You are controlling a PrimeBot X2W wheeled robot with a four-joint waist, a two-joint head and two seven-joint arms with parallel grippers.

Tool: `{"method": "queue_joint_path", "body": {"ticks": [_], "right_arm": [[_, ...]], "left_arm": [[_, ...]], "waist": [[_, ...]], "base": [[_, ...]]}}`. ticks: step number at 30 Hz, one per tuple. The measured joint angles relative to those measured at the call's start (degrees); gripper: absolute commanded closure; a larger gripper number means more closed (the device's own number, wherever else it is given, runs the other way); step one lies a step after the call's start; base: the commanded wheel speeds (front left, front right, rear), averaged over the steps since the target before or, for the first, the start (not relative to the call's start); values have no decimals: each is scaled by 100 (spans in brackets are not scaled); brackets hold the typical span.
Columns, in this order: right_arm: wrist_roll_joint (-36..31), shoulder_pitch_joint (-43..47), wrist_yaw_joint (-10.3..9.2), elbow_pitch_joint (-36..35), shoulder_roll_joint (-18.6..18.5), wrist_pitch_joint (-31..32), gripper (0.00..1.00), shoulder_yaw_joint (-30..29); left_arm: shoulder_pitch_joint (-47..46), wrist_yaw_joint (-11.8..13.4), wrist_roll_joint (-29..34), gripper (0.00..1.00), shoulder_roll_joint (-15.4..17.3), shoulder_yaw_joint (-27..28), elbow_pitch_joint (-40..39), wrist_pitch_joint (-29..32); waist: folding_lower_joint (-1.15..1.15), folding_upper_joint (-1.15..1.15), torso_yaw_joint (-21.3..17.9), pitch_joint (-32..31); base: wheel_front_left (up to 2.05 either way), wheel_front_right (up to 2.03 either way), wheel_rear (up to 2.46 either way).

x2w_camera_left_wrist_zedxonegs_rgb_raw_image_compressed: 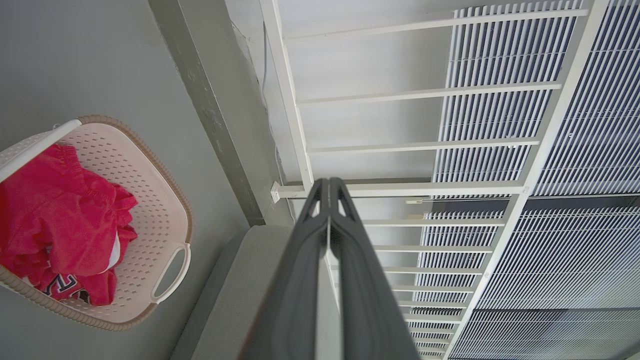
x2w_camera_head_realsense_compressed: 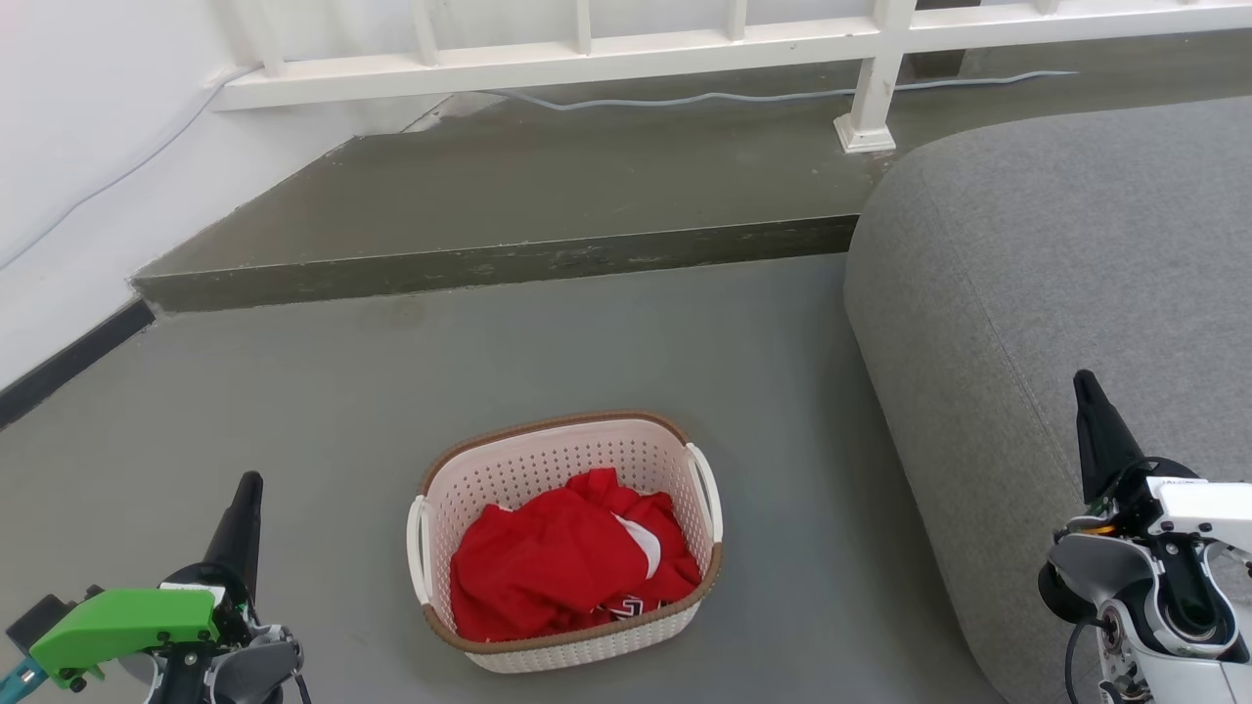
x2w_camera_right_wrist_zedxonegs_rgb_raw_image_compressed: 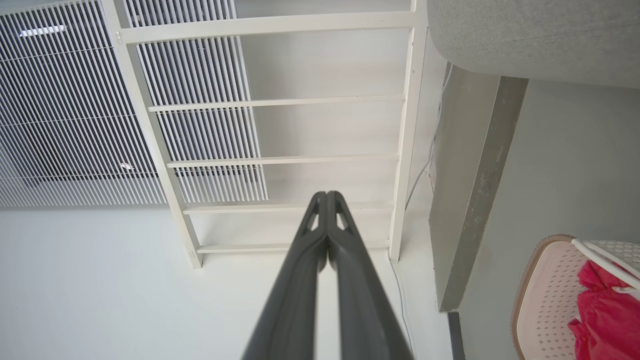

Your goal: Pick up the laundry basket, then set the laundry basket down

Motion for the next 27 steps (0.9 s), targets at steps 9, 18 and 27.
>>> {"method": "queue_joint_path", "body": {"ticks": [9,18,27], "right_arm": [[0,1,0,-1,1,0,100,-3],[0,1,0,-2,1,0,100,-7],[0,1,0,-3,3,0,100,-8]], "left_arm": [[0,0,0,100,0,-1,-1,0],[0,0,0,100,0,-2,-2,0],[0,0,0,100,0,-2,-2,0]], "waist": [[0,0,0,0],[0,0,0,0],[0,0,0,0]], "base": [[0,0,0],[0,0,0],[0,0,0]]}}
